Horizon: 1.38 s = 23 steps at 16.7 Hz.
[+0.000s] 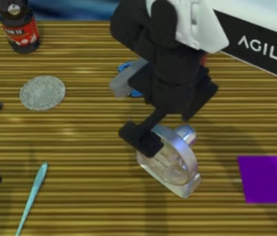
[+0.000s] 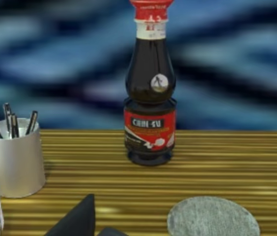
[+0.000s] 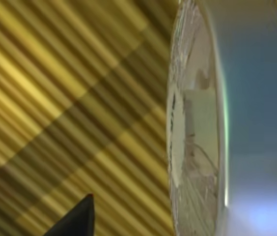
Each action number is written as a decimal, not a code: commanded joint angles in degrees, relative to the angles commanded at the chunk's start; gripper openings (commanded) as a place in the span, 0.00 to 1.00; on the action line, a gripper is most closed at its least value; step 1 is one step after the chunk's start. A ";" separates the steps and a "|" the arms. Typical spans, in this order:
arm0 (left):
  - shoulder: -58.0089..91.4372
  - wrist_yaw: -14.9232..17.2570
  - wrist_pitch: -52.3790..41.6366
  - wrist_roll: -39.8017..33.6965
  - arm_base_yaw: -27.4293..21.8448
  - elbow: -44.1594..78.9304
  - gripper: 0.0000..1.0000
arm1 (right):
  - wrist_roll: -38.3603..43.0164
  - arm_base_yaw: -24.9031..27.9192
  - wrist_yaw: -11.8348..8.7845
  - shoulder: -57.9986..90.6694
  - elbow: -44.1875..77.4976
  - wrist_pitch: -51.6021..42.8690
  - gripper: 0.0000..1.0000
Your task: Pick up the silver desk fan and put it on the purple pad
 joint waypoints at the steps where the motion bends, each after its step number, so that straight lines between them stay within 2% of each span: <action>1: 0.00 0.00 0.00 0.00 0.00 0.00 1.00 | 0.03 0.04 0.00 -0.14 -2.19 1.95 1.00; 4: 0.00 0.00 0.00 0.00 0.00 0.00 1.00 | 0.13 0.15 0.00 -0.35 -6.13 5.79 1.00; 8: 0.00 0.00 0.00 0.00 0.00 0.00 1.00 | 0.13 0.16 0.00 -0.35 -6.27 5.93 1.00; 21: 0.00 0.00 0.00 0.00 0.00 0.00 1.00 | 0.13 0.16 0.00 -0.35 -6.27 5.93 0.02; 23: 0.00 0.00 0.00 0.00 0.00 0.00 1.00 | 0.13 0.16 0.00 -0.35 -6.27 5.93 0.00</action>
